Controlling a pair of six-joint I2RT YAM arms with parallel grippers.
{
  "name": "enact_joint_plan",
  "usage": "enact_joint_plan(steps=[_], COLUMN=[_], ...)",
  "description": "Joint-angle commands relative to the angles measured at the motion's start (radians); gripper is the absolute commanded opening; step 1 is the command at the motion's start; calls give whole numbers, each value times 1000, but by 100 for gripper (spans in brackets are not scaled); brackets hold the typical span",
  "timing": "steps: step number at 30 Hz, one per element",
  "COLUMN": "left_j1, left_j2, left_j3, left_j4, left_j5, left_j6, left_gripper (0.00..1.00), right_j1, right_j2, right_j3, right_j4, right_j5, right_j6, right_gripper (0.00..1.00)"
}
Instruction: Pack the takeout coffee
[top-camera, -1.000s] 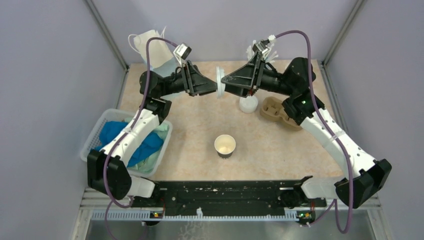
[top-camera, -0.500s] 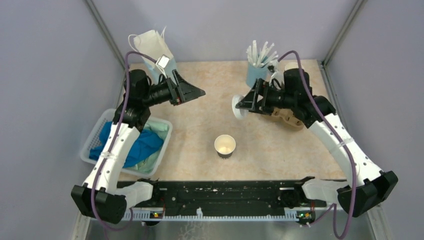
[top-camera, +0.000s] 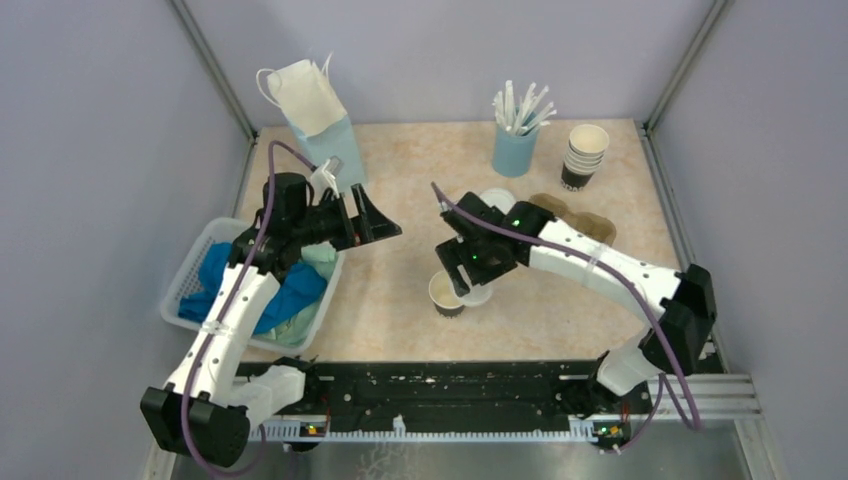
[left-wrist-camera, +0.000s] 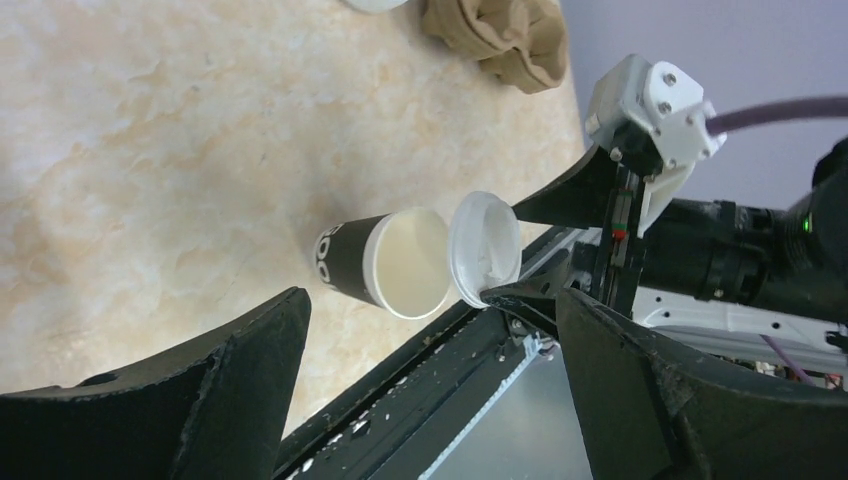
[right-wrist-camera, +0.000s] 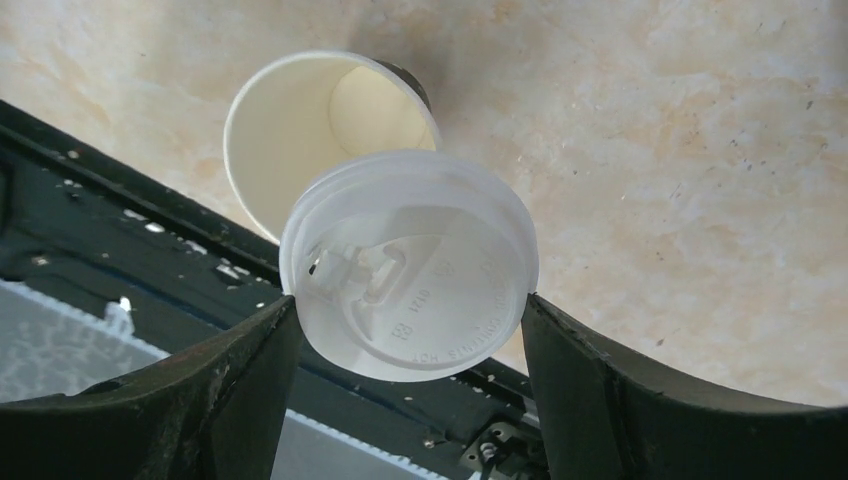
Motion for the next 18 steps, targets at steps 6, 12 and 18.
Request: enact_joint_plan(steps=[6,12,18], left_j1=[1,1,1], left_j2=[-51,-74,-120], left_j3=[-32,-35,-20], left_j4=[-143,-214,-243], left_j5=[-207,-318,-406], left_j6=[104,114,118], left_gripper=[98,98,98], right_j1=[95,107,115], right_j2=[123,175,204], right_j3=[121,154,164], right_j4=[-14,8,25], right_j5=[128,107,91], right_j6=[-26,-22,-19], right_gripper=[77,78,78])
